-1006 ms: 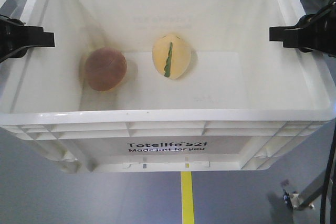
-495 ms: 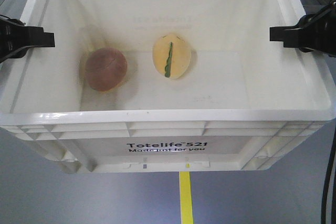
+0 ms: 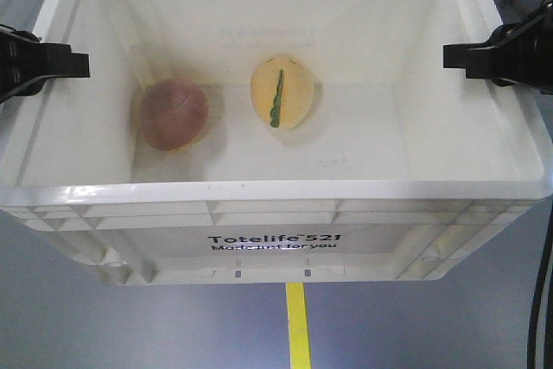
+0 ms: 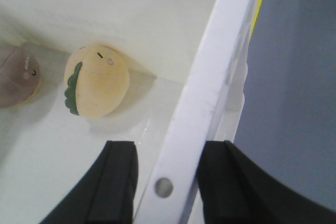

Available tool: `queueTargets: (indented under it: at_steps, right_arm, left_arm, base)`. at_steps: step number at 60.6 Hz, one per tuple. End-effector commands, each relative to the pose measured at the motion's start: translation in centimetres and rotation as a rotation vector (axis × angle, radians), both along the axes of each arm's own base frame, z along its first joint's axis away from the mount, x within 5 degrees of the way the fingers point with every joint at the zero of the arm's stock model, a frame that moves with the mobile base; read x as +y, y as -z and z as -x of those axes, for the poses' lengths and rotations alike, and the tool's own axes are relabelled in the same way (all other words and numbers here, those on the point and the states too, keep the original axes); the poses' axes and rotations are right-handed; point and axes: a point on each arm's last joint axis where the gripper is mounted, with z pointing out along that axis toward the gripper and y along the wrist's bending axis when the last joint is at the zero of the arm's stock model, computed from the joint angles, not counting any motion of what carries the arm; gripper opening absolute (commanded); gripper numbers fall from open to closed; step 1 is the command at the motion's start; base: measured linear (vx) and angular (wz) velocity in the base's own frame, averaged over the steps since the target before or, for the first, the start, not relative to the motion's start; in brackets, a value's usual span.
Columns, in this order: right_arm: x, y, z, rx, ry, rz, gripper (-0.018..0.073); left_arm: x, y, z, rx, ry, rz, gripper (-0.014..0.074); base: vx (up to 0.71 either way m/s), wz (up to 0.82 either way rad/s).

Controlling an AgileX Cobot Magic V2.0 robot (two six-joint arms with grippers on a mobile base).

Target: Place moving items into box and shelve

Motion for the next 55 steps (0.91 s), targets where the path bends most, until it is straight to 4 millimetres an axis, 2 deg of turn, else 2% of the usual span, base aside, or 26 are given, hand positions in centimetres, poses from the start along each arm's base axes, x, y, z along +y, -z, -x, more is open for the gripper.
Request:
queueTargets:
  at_steps: [1, 55]
  right_arm:
    - [0.45, -2.87, 0.63, -0.147, -0.006, -0.078, -0.0006]
    - [0.45, -2.87, 0.63, -0.147, -0.006, -0.078, -0.0006]
  left_arm:
    - [-0.28, -3.51, 0.35, -0.191, -0.017, 0.142, -0.0006]
    - [-0.29, -3.5, 0.35, -0.19, -0.016, 0.141, -0.0006]
  base:
    - [0.46, -0.17]
    - [0.41, -0.35]
